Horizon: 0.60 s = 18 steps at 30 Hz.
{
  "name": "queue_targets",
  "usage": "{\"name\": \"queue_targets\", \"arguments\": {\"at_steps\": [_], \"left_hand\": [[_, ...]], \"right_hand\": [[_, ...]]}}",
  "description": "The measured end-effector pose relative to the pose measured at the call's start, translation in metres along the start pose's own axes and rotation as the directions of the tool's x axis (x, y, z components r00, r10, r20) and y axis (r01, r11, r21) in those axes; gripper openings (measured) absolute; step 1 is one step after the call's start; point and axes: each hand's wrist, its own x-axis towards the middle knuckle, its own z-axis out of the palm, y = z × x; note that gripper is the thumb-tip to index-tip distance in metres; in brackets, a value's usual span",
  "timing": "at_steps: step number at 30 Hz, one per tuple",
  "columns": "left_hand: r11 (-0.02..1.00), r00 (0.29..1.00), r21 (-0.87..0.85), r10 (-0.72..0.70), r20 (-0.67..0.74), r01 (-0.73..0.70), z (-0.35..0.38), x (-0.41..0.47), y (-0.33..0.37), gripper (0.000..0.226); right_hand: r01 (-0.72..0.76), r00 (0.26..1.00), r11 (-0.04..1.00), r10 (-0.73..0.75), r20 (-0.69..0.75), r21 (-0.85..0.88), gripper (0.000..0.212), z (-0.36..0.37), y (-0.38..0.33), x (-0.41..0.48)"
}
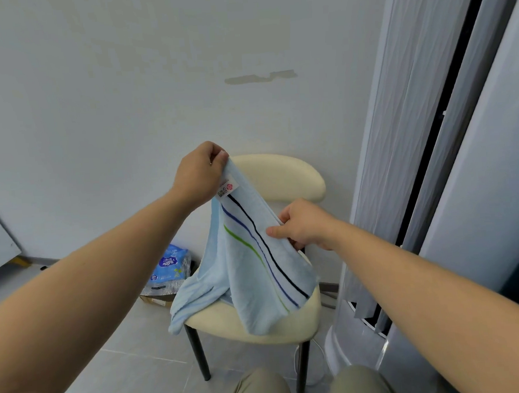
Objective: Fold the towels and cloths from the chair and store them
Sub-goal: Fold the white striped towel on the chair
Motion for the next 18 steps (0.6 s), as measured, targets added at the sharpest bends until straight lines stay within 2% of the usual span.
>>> {"name": "queue_targets", "arguments": {"at_steps": [5,14,18], "left_hand": [[0.999,0.999,-0.025,-0.023,-0.029,0.022,-0.004,0.003,-0.006,0.022],[0.993,0.992,-0.053,-0.107,-0.060,0.104,-0.010,0.010,-0.016,0.021],[0.992,0.990,-0.003,-0.123,-0.066,0.123,-0.012,0.012,-0.022,0.024]], "right_hand": [[-0.032,0.999,0.999,0.032,0.023,-0.011,0.018,-0.003,0.003,-0.002],[-0.051,0.999,0.975,0.054,0.007,-0.215,0.037,-0.010,0.013,0.001],[-0.048,0.999,0.939,0.042,-0.024,-0.342,0.021,-0.016,0.016,0.001]]}}
